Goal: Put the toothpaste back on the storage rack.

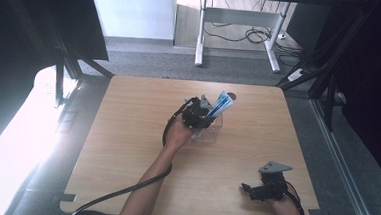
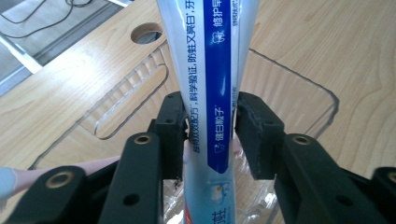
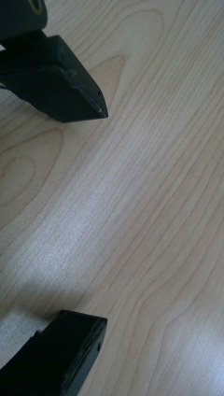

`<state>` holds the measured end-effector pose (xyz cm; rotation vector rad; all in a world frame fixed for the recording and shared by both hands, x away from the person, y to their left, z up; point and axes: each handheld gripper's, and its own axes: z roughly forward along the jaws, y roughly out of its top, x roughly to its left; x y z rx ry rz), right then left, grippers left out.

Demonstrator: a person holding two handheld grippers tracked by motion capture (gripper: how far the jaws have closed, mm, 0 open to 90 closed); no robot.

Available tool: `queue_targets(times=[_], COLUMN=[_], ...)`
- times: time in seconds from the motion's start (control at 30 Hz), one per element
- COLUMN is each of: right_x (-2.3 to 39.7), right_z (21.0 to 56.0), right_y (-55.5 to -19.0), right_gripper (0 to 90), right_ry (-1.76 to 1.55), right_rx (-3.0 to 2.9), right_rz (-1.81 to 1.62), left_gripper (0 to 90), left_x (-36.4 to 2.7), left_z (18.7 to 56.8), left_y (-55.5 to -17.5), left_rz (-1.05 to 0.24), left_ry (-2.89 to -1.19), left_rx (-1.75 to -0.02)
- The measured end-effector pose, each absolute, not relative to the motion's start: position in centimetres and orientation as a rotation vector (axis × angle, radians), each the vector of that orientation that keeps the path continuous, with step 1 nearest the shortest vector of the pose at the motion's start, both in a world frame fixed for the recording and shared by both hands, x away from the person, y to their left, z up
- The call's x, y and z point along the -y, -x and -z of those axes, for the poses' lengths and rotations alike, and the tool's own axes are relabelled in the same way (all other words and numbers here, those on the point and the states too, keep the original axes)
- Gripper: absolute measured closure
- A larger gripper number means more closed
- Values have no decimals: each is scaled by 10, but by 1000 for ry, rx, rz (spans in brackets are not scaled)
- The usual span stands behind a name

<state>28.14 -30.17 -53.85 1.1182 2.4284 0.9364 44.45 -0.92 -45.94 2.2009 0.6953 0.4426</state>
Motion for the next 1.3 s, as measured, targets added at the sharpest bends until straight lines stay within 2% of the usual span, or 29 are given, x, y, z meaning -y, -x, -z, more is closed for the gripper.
queue_targets(times=[0.13, 0.43, 0.67, 1.3], right_x=[302, 301, 301, 301], right_z=[539, 538, 538, 538], right_y=[-281, -281, -281, -281], right_gripper=[20, 21, 21, 0], right_ry=[-1117, -1114, -1108, -1119], right_rx=[-2428, -2428, -2427, -2424], right_rz=[-937, -933, -931, -956], left_gripper=[561, 288, 141, 128], left_x=[7, 1, -4, -26], left_z=[460, 456, 448, 429], left_y=[-445, -446, -442, -414], left_rz=[-414, -314, -254, -290], left_ry=[-2177, -2118, -2128, -2142], left_rx=[-716, -732, -759, -714])
